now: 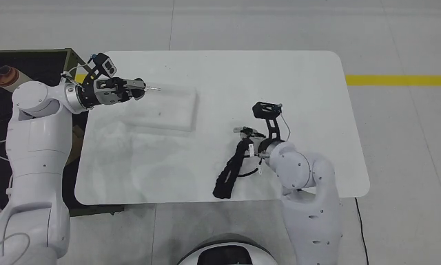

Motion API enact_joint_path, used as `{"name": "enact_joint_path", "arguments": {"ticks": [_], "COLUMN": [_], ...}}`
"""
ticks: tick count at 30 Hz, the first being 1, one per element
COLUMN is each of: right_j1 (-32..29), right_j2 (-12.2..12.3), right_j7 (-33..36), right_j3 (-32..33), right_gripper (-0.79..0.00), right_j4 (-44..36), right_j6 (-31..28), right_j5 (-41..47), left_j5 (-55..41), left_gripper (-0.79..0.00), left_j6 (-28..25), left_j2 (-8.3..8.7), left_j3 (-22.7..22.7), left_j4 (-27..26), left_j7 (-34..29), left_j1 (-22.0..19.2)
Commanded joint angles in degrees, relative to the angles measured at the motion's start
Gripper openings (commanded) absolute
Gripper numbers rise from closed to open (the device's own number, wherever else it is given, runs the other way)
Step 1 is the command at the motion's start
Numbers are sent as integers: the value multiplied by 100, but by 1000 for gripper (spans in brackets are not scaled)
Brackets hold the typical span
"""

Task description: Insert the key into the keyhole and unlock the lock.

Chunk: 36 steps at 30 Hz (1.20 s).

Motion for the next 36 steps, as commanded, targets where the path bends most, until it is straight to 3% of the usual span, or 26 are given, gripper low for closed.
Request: {"name": "enact_joint_path", "arguments": {"ticks": [1,3,7,16,27,30,36], "right_j1": [-1,111,535,1306,1306,552,215], "right_j2": [8,41,153,367,367,457,601], "right_j7": [-488,-499,-107,607,607,-249,-1186], "right_j3": [371,747,1216,1304,1304,1262,1047], "right_gripper": [-785,-785,-785,-785,-785,-785,-785], "right_j4": [130,393,991,2252,2252,1249,516], "right_j6": [-518,-979,-1386,-1334,-1334,-2223,-2992], "right_j5": [2120,3362,4927,6882,6882,5370,3510], "left_j5": [0,0,0,0,0,0,0], "left_gripper": [-785,-785,-785,-785,-785,-785,-785], "left_j6": [0,0,0,0,0,0,0], "left_j2": [0,0,0,0,0,0,0], "left_j3": [0,0,0,0,0,0,0], "left_j4": [0,0,0,0,0,0,0], "left_j7": [0,0,0,0,0,0,0], "left_j1": [0,0,0,0,0,0,0]}}
